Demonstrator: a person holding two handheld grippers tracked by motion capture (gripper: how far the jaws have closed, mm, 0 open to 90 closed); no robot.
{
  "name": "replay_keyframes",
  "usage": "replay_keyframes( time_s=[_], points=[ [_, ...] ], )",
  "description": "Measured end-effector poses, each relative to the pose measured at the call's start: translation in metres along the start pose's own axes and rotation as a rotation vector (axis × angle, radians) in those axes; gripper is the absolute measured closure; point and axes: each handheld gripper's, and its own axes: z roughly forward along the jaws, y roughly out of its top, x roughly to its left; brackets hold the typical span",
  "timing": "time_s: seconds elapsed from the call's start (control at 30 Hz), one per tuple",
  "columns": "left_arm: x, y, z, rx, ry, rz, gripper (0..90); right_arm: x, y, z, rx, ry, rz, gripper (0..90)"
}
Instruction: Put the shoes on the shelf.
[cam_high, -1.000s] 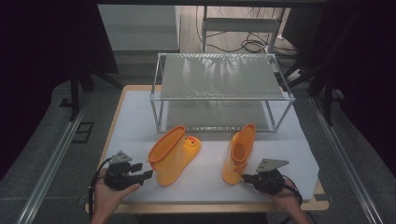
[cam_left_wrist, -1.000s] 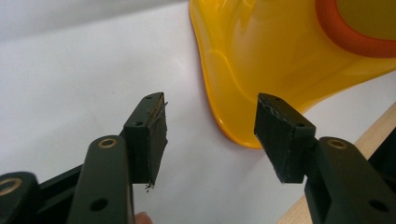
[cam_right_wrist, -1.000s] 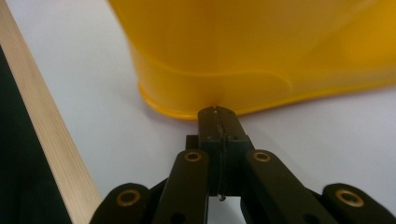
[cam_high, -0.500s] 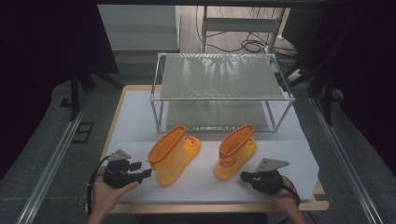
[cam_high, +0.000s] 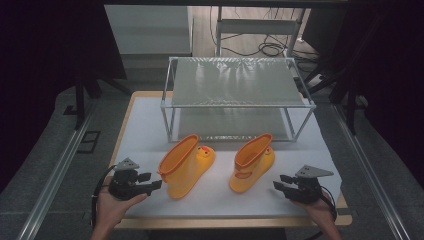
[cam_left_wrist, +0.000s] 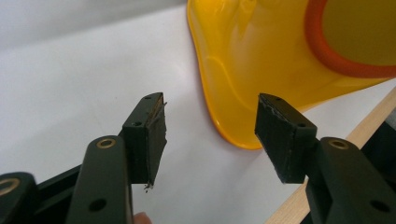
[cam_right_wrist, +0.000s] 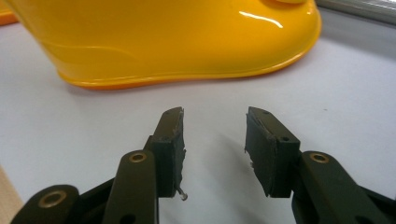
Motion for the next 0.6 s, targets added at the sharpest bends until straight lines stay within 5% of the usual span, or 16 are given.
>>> replay_keyframes(
  time_s=[0.4, 0.6],
  points=[
    [-0.001, 0.008, -0.008, 0.016, -0.002, 0.012, 44.6, -0.003, -0.001, -0.001, -0.002, -0.013, 0.015, 55.7],
    [-0.008, 0.035, -0.042, 0.000, 0.008, 0.053, 45.0, -0.006, -0.002, -0.003, -0.006, -0.015, 0.028, 55.5]
  ],
)
